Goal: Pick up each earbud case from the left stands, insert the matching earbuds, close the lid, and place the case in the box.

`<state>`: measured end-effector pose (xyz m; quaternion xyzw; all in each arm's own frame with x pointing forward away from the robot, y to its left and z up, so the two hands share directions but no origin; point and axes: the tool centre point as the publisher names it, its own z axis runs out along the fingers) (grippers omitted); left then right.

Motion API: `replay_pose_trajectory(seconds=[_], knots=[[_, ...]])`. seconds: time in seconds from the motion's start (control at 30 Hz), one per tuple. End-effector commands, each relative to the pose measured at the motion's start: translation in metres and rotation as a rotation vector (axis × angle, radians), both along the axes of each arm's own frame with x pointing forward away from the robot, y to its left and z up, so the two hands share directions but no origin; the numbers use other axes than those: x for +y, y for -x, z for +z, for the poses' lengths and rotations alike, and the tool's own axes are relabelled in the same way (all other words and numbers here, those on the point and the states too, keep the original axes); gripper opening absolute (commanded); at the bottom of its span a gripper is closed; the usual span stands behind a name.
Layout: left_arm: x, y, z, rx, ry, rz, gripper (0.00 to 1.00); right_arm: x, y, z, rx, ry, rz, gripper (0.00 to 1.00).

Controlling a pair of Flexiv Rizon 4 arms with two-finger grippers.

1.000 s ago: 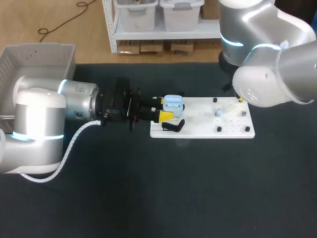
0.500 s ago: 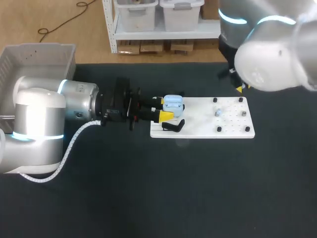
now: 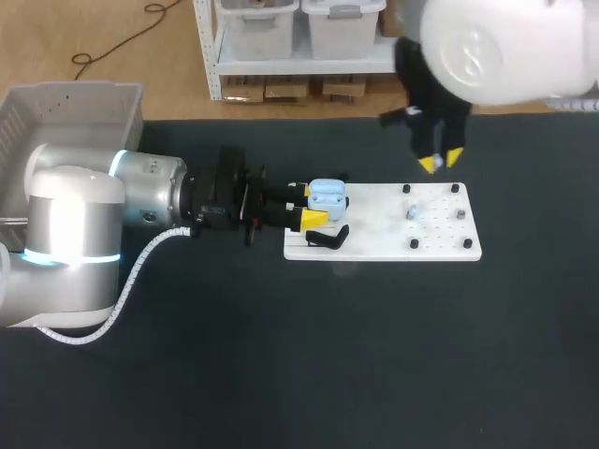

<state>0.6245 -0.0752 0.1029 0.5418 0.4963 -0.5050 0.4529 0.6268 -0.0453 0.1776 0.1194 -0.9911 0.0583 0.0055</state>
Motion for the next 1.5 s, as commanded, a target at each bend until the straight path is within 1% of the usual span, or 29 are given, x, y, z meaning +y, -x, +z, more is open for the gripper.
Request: replay_pose_trajectory(seconds=[0.03, 0.53, 0.57, 0.6, 0.63, 0.67, 0.7, 0.73, 0.77, 0.87, 1.07, 1.2, 1.33, 1.37, 1.5], knots=[[0.000, 0.000, 0.000, 0.000, 0.000, -0.001, 0.00, 0.014, 0.012, 0.006, -0.023, -0.004, 0.010, 0.00], [0.000, 0.000, 0.000, 0.000, 0.000, -0.001, 0.00, 0.014, 0.012, 0.006, -0.023, -0.004, 0.010, 0.00], [0.000, 0.000, 0.000, 0.000, 0.000, -0.001, 0.00, 0.019, 0.011, 0.007, -0.008, -0.019, -0.032, 0.00], [0.000, 0.000, 0.000, 0.000, 0.000, -0.001, 0.00, 0.023, 0.009, 0.007, 0.035, -0.032, -0.074, 0.00], [0.000, 0.000, 0.000, 0.000, 0.000, -0.001, 0.00, 0.029, 0.010, 0.008, 0.053, -0.054, -0.123, 0.00], [0.000, 0.000, 0.000, 0.000, 0.000, -0.001, 0.00, 0.033, 0.011, 0.009, 0.087, -0.067, -0.193, 0.00], [0.000, 0.000, 0.000, 0.000, 0.000, -0.001, 0.00, 0.036, 0.012, 0.008, 0.111, -0.050, -0.235, 0.00], [0.000, 0.000, 0.000, 0.000, 0.000, -0.001, 0.00, 0.039, 0.012, 0.008, 0.130, -0.084, -0.289, 0.00], [0.000, 0.000, 0.000, 0.000, 0.000, -0.001, 0.00, 0.043, 0.012, 0.008, 0.166, -0.128, -0.339, 0.00], [0.000, 0.000, 0.000, 0.000, 0.000, -0.001, 0.00, 0.051, 0.014, 0.005, 0.202, -0.146, -0.409, 0.00], [0.000, 0.000, -0.001, -0.004, 0.006, -0.004, 0.00, 0.061, 0.015, 0.004, 0.214, -0.158, -0.454, 0.00], [-0.003, 0.003, -0.003, -0.032, 0.030, -0.004, 0.00, 0.067, 0.017, 0.005, 0.219, -0.163, -0.462, 0.00], [-0.006, 0.005, -0.003, -0.041, 0.043, 0.003, 0.00, 0.069, 0.018, 0.004, 0.214, -0.157, -0.459, 0.00], [-0.007, 0.005, -0.004, -0.043, 0.045, 0.004, 0.00, 0.068, 0.019, 0.005, 0.203, -0.159, -0.453, 0.00], [-0.010, 0.006, -0.004, -0.045, 0.048, 0.006, 0.00, 0.068, 0.019, 0.005, 0.203, -0.159, -0.453, 0.00]])
